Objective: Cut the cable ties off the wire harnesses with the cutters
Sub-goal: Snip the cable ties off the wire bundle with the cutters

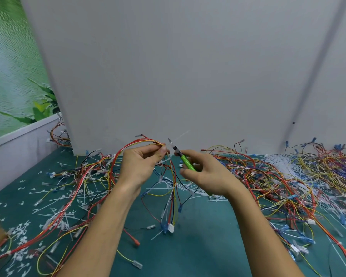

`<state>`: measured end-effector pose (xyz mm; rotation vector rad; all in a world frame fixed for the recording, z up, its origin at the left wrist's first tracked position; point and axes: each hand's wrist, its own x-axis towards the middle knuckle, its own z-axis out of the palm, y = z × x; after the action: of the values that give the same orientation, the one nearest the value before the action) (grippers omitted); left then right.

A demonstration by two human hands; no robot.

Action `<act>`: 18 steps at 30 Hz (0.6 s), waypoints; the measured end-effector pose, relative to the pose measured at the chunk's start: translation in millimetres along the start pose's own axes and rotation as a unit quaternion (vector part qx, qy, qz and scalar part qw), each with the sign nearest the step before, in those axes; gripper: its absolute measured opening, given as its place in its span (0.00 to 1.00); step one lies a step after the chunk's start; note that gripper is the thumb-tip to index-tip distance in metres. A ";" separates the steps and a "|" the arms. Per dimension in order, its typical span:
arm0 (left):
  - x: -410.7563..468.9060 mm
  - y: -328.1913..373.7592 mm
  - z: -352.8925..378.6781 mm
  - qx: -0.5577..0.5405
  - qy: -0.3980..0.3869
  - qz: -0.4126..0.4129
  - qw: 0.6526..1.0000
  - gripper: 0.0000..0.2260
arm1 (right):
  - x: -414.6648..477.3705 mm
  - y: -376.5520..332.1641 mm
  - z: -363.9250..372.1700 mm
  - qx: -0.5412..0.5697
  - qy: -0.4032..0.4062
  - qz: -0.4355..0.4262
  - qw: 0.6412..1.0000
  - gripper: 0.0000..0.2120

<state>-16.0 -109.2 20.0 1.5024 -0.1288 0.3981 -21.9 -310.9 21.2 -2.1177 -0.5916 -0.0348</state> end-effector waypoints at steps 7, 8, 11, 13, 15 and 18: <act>0.5 -2.3 0.9 0.016 0.002 0.011 1.000 0.04 | -0.1 -1.5 1.4 0.059 -0.007 0.002 0.998 0.19; 0.2 -2.4 1.7 0.010 0.007 0.008 1.000 0.03 | -0.8 -2.9 1.4 0.064 -0.008 0.004 0.998 0.19; -0.5 -3.0 3.6 0.001 0.016 0.005 1.000 0.04 | -2.1 -5.4 0.5 0.061 -0.007 0.012 0.998 0.19; -0.5 -3.5 4.5 0.001 0.019 0.005 1.000 0.05 | -2.5 -4.9 -0.4 0.039 -0.009 0.010 0.999 0.20; -1.3 -4.2 5.7 0.001 0.019 0.002 1.000 0.05 | -2.0 -4.7 0.0 0.023 -0.017 0.008 1.000 0.20; -1.6 -4.9 6.1 0.005 0.014 0.000 1.000 0.04 | -0.3 -4.3 2.6 0.017 -0.012 0.002 1.000 0.21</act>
<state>-14.9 -115.6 15.3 1.5065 -0.1047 0.4215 -24.4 -307.0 22.9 -2.0899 -0.5975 0.0035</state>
